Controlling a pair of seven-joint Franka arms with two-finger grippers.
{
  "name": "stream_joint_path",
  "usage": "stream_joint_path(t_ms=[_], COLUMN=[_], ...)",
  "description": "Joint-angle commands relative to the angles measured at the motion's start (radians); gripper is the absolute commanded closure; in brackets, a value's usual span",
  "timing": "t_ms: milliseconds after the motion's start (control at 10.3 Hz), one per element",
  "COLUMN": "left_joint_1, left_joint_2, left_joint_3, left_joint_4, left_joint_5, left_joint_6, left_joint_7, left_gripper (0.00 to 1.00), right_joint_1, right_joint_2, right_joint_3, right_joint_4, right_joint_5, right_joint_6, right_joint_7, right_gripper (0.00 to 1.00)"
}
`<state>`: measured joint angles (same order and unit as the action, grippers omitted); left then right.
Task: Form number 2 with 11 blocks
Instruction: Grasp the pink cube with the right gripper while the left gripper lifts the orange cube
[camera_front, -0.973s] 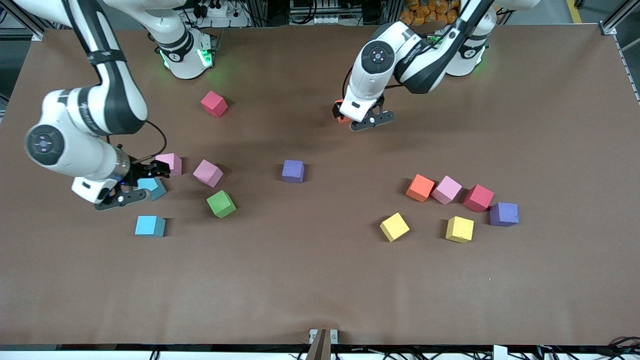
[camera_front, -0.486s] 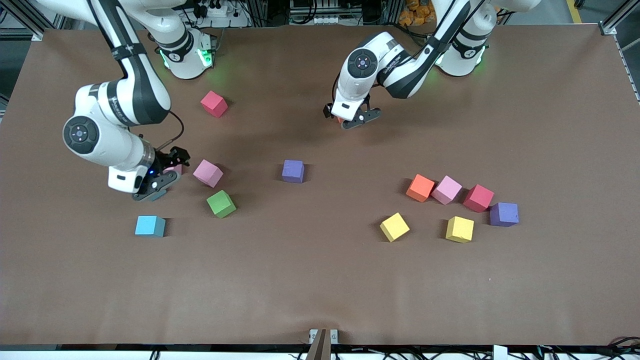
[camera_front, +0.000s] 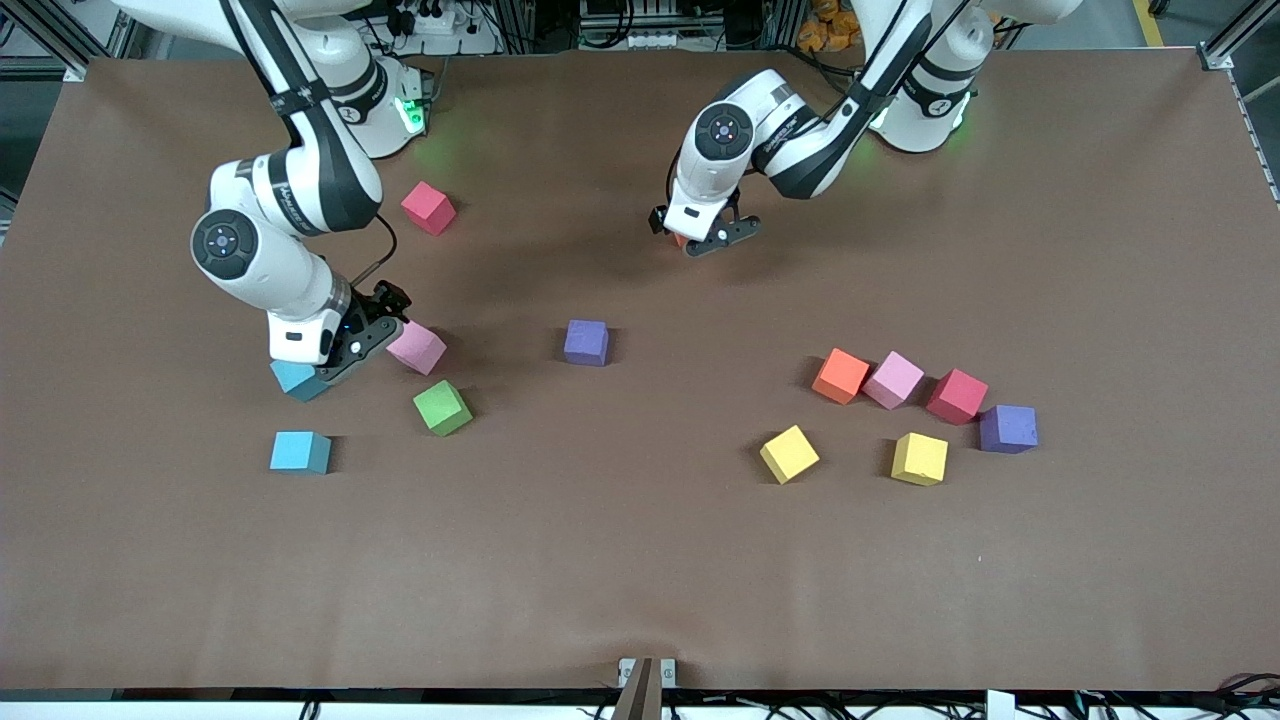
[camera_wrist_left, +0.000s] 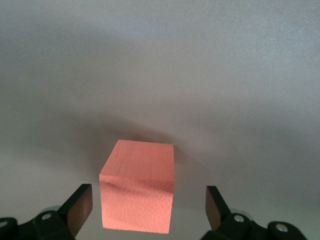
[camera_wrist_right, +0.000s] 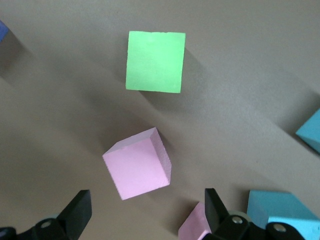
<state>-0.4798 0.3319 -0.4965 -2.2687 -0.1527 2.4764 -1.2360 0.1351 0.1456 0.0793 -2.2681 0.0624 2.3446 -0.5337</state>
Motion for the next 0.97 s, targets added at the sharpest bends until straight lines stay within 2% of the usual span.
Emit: stream_joint_path(t_ms=[0, 195, 389, 486, 681, 875], left_joint_1=[-0.005, -0.010, -0.011, -0.016, -0.022, -0.043], left_joint_2=[0.035, 0.055, 0.065, 0.068, 0.087, 0.093], left_joint_3=[-0.005, -0.004, -0.004, -0.004, -0.005, -0.005], left_joint_4=[-0.005, -0.006, -0.006, -0.006, 0.004, 0.018], left_joint_5=[-0.005, -0.002, 0.028, 0.053, 0.126, 0.145], left_joint_6=[0.038, 0.053, 0.053, 0.065, 0.093, 0.096], left_joint_7=[-0.008, -0.008, -0.008, -0.005, 0.019, 0.091], left_gripper=[0.00, 0.00, 0.01, 0.19, 0.44, 0.56], right_joint_1=[0.009, 0.072, 0.078, 0.078, 0.077, 0.077], right_joint_2=[0.005, 0.014, 0.038, 0.054, 0.077, 0.097], right_joint_3=[-0.004, -0.006, -0.006, -0.006, -0.006, -0.006], right_joint_4=[-0.037, -0.086, -0.123, -0.125, -0.126, -0.133], right_joint_5=[0.020, 0.019, 0.020, 0.019, 0.019, 0.019], right_joint_6=[0.056, 0.178, 0.252, 0.260, 0.280, 0.297], right_joint_7=[-0.065, -0.063, -0.065, -0.066, -0.066, -0.065], right_gripper=[0.00, 0.00, 0.00, 0.00, 0.00, 0.00])
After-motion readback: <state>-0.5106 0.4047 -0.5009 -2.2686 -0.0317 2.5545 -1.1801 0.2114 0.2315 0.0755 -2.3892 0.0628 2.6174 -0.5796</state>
